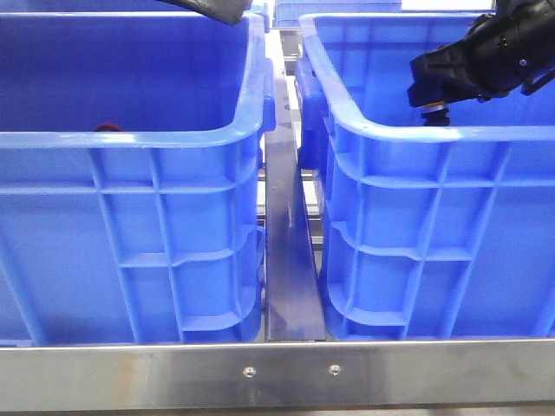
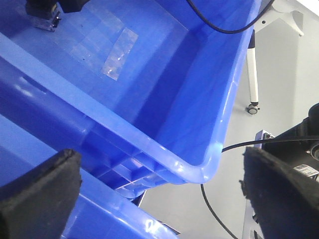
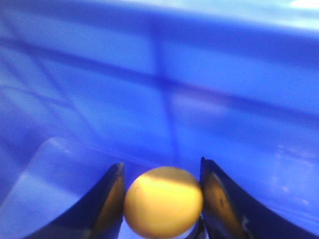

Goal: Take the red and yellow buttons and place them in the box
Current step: 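Lower the yellow button into the empty bin and open the right gripper, then withdraw the right gripper and move the left gripper over the button bin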

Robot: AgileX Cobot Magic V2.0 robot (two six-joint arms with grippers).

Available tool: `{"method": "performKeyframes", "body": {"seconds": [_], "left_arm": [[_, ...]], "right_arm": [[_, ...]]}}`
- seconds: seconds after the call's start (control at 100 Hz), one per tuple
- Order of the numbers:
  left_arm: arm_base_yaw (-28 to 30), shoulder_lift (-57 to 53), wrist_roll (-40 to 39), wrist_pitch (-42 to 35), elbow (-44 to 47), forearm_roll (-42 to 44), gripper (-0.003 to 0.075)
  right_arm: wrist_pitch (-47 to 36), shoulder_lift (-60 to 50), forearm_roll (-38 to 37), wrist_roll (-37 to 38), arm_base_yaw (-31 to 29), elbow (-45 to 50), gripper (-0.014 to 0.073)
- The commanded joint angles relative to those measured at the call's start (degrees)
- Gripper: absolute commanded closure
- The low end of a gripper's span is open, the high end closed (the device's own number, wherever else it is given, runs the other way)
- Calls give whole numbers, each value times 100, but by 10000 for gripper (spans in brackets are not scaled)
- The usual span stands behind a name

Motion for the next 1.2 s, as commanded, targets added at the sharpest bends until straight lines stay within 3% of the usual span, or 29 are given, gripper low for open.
{"method": "performKeyframes", "body": {"seconds": [0.0,0.16,0.35,0.45,0.85,1.19], "left_arm": [[-44,-193,4,-11,-141,-389,101],[-44,-193,4,-31,-141,-389,101],[-44,-193,4,-72,-141,-389,101],[-44,-193,4,-107,-141,-389,101],[-44,-193,4,-107,-141,-389,101],[278,-241,-120,-172,-280,-194,101]], "right_arm": [[73,-260,534,-72,-40,-200,377],[72,-260,534,-72,-40,-200,363],[68,-260,534,-72,-40,-200,199],[61,-260,534,-72,-40,-200,153],[-37,-417,534,-72,-40,-200,153],[-391,-1497,534,-72,-40,193,156]]}}
